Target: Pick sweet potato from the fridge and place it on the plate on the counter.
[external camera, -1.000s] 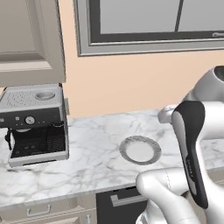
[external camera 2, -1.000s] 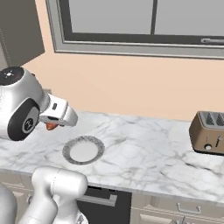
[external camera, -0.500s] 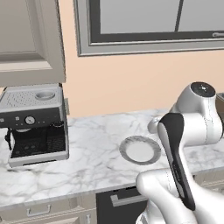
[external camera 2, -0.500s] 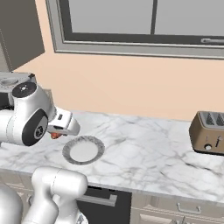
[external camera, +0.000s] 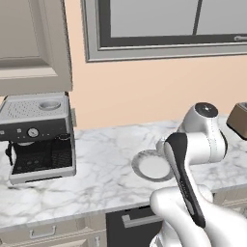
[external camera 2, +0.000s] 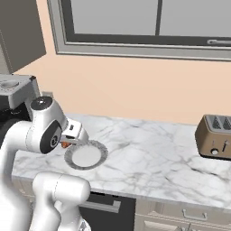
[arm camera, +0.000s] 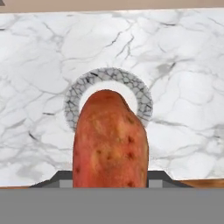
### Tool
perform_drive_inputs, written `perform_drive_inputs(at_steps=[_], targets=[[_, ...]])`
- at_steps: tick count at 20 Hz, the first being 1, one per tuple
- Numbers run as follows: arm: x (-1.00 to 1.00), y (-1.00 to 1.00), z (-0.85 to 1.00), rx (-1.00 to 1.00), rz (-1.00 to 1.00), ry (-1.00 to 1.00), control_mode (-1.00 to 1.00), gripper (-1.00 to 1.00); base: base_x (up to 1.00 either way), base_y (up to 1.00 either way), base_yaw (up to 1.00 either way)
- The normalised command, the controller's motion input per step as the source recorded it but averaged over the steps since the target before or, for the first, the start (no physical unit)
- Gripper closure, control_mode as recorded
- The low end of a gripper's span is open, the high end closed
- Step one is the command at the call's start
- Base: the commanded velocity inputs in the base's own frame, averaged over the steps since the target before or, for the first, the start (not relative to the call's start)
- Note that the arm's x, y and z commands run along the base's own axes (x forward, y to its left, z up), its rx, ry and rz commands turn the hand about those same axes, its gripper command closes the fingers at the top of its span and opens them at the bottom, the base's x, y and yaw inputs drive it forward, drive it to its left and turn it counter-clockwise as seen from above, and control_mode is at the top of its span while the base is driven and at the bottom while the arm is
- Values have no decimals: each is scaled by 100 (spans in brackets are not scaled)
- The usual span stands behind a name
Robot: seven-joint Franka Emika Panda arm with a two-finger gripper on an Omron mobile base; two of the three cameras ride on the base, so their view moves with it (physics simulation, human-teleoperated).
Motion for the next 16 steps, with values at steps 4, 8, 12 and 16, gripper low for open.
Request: perform_drive_inputs(at_steps=[4, 8, 12, 16], targets=[[49, 4, -51, 0, 2, 4, -100, 100, 0, 0, 0], [49, 8, -48, 0, 0, 6, -100, 100, 0, 0, 0], [45, 4, -45, 0, 0, 2, -100, 100, 0, 0, 0], [37, 3, -47, 0, 0, 3, -100, 100, 0, 0, 0]])
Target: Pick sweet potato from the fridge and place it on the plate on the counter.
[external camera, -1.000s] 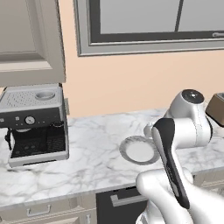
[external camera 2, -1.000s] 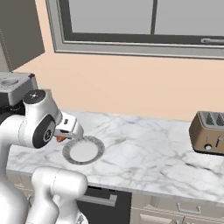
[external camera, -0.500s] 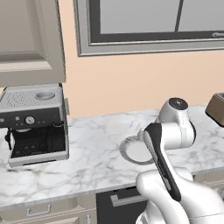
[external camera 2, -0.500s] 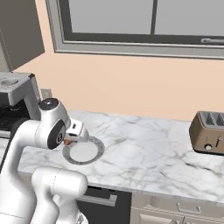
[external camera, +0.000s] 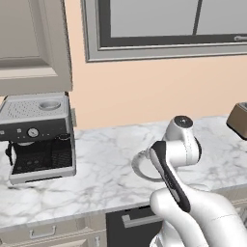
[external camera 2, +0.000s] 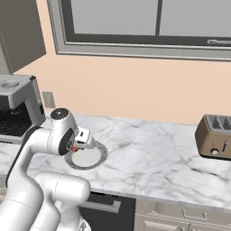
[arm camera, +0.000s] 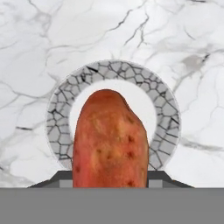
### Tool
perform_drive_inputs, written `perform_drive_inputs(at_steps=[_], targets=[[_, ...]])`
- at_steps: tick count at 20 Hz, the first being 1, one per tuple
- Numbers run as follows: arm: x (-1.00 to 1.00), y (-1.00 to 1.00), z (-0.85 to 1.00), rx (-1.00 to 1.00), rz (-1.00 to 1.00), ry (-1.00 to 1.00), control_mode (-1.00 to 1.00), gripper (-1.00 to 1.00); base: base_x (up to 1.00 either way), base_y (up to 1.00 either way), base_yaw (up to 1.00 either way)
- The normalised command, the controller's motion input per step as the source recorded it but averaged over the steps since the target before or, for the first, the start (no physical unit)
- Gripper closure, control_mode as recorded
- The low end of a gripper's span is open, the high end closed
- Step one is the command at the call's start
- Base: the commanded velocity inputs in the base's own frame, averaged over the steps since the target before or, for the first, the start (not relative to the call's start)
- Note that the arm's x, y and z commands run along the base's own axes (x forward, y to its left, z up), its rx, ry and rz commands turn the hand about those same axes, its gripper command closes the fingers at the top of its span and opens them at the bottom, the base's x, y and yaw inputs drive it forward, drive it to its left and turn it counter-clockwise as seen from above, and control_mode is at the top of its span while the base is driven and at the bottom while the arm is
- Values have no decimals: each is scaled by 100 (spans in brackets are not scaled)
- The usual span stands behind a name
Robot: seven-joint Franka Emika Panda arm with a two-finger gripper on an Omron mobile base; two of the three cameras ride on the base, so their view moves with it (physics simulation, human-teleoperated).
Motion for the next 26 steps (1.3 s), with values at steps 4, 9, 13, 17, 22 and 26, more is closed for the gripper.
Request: perform_drive_inputs(at_steps=[4, 9, 13, 17, 22, 26], targets=[[18, 1, -46, 0, 0, 3, -100, 100, 0, 0, 0], [17, 0, -42, 0, 0, 2, -100, 100, 0, 0, 0], [9, 0, -42, 0, 0, 2, -100, 100, 0, 0, 0], [8, 0, -44, 0, 0, 3, -100, 100, 0, 0, 0], [16, 1, -40, 0, 0, 3, -100, 100, 0, 0, 0], [32, 3, -32, 0, 0, 1, -100, 100, 0, 0, 0]])
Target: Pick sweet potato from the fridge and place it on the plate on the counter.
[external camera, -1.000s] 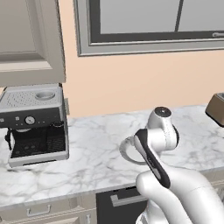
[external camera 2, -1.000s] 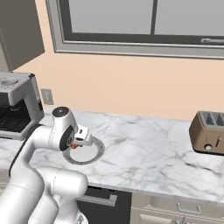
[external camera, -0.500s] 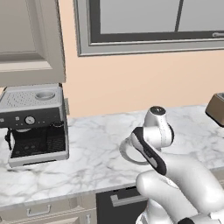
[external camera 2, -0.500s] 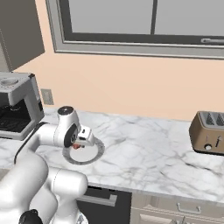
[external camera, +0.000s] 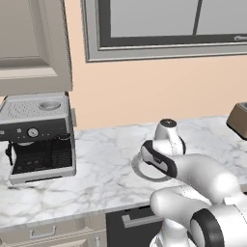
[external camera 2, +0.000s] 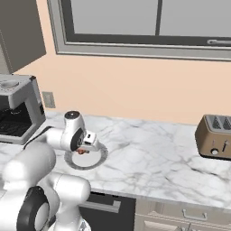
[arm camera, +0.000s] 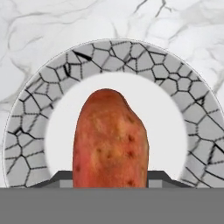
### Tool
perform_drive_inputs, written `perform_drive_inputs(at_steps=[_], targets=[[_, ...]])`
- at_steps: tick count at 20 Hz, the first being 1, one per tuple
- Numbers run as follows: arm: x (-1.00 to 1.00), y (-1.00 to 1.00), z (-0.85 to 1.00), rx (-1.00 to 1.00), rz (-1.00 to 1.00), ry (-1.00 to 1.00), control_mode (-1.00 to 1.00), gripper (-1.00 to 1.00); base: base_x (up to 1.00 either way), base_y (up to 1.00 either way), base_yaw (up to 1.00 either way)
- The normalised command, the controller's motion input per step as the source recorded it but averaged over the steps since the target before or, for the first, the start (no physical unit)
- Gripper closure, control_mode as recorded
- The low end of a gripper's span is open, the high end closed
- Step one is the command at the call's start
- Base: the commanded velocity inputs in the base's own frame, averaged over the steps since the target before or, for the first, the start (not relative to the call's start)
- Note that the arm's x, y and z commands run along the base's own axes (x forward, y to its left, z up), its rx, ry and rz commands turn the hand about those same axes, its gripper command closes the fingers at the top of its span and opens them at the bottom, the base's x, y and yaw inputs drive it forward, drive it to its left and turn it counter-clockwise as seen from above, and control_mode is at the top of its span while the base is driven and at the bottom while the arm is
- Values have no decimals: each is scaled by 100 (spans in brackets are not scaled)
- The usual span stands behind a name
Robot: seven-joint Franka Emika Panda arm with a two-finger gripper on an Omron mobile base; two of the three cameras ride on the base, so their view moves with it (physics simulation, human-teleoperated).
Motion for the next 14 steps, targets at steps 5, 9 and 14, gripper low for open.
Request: perform_drive_inputs(at_steps=[5, 9, 14], targets=[[31, 4, -31, 0, 0, 0, -100, 100, 0, 0, 0], [23, 2, -24, 0, 0, 2, -100, 100, 0, 0, 0], [6, 0, -11, 0, 0, 2, -100, -100, 0, 0, 0]])
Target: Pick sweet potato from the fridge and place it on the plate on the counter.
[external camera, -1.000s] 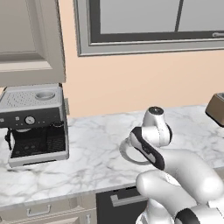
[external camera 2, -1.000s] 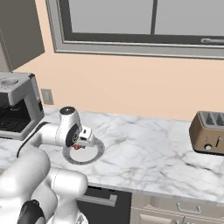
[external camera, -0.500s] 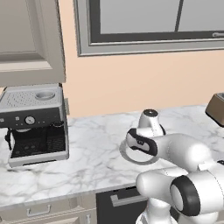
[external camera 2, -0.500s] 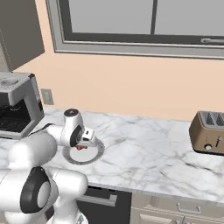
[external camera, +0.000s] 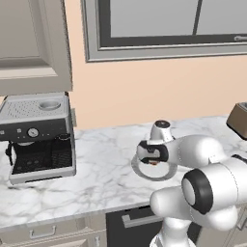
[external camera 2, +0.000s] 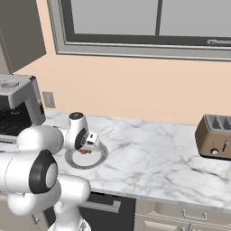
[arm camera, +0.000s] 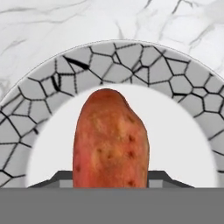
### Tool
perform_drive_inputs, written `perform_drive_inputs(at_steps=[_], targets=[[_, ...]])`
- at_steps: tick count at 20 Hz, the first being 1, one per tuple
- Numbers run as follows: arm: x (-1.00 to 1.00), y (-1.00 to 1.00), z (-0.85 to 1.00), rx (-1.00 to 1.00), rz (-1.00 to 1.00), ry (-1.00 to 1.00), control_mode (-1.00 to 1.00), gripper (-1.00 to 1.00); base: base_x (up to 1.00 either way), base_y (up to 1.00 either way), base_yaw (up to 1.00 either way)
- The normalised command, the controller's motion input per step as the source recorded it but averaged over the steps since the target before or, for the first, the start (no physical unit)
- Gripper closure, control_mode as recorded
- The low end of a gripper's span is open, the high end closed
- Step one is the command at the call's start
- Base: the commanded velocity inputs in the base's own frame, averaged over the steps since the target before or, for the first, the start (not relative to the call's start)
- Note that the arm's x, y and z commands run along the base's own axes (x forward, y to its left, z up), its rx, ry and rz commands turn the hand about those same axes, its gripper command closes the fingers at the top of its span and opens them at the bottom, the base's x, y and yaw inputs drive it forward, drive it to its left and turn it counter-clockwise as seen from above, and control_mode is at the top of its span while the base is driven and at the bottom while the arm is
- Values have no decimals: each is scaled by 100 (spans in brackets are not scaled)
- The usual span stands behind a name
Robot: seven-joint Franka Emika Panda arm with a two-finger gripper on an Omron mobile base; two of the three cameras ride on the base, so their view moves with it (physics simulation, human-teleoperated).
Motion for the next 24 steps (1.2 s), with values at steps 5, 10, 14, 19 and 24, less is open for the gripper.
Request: perform_drive_inputs(at_steps=[5, 10, 14, 19, 24], targets=[[0, 0, 0, 0, 0, 0, -100, -100, 0, 0, 0], [0, 0, 0, 0, 0, 0, -100, -100, 0, 0, 0], [-35, -3, 39, 0, 0, -7, -100, -100, 0, 0, 0], [-74, -10, 65, 0, 0, -12, -100, -100, 0, 0, 0], [-79, -3, 62, 0, 0, -13, -100, -100, 0, 0, 0]])
